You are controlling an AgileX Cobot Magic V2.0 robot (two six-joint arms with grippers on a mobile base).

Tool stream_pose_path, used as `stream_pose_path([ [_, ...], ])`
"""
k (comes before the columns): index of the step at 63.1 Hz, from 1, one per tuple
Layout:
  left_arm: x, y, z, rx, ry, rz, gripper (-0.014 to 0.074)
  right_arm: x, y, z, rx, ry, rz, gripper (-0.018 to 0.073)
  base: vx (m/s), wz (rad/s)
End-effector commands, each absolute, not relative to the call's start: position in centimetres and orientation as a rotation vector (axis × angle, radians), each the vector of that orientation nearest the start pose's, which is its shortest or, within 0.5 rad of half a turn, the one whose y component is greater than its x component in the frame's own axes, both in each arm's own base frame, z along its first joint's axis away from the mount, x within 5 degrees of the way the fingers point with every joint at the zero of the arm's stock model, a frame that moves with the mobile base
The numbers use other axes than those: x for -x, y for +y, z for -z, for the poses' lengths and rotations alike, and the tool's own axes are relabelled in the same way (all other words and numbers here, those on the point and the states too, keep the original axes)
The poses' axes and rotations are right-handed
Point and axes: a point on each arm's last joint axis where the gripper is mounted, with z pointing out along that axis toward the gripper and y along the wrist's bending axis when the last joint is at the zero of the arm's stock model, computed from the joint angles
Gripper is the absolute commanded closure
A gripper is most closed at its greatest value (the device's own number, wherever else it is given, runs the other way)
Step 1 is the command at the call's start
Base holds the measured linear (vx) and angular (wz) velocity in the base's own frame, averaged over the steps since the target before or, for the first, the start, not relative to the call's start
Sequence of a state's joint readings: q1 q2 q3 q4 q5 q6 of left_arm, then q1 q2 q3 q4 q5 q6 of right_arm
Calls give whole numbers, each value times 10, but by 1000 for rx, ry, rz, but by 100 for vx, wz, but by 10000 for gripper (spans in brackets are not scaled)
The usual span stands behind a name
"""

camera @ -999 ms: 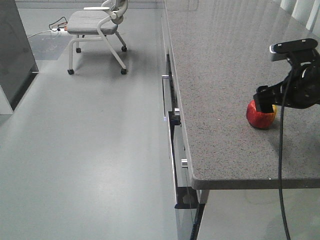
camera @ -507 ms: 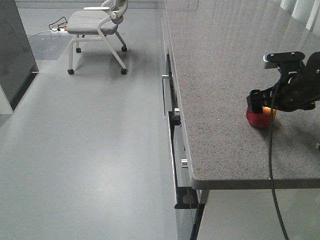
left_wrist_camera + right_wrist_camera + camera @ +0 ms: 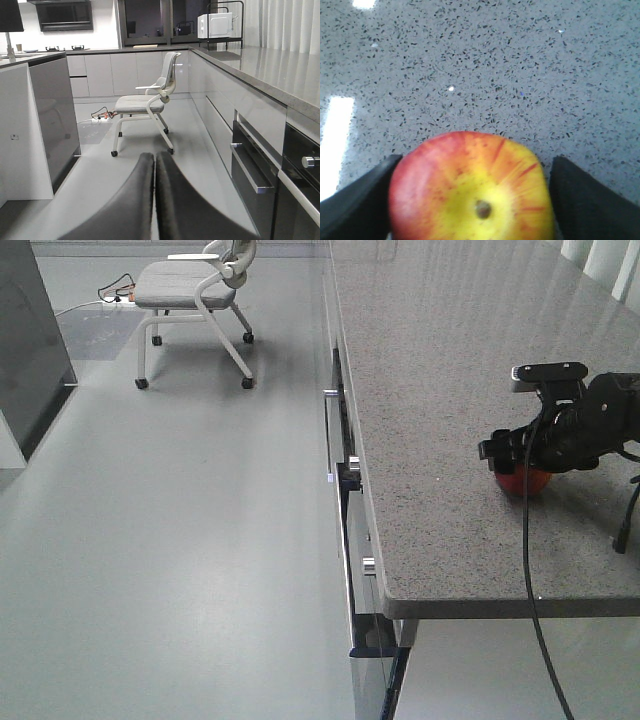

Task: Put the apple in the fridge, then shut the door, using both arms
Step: 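Close the right gripper on the apple and lift it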

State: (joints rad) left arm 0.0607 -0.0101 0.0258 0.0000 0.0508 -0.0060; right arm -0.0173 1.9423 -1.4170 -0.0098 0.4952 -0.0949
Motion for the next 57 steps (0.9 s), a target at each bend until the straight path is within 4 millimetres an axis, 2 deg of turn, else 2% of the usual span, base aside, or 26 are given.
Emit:
stream_pose_path([
  [1, -56, 3, -201, 54, 1480, -37, 603, -432, -9, -246, 109, 2376, 69, 76, 0, 0],
  [13, -56, 3, -201, 54, 1480, -37, 603, -428, -8, -251, 108, 2384, 66, 190, 0, 0],
  [28, -56, 3, -201, 54, 1480, -37, 603, -407, -2, -275, 119, 2339, 39, 197, 0, 0],
  [40, -56, 3, -201, 54, 1480, -37, 603, -366, 21, -283, 214, 2279, 6, 197, 0, 0],
  [57, -56, 3, -201, 54, 1480, -37, 603, -300, 74, -306, 359, 2180, -131, 197, 0, 0],
])
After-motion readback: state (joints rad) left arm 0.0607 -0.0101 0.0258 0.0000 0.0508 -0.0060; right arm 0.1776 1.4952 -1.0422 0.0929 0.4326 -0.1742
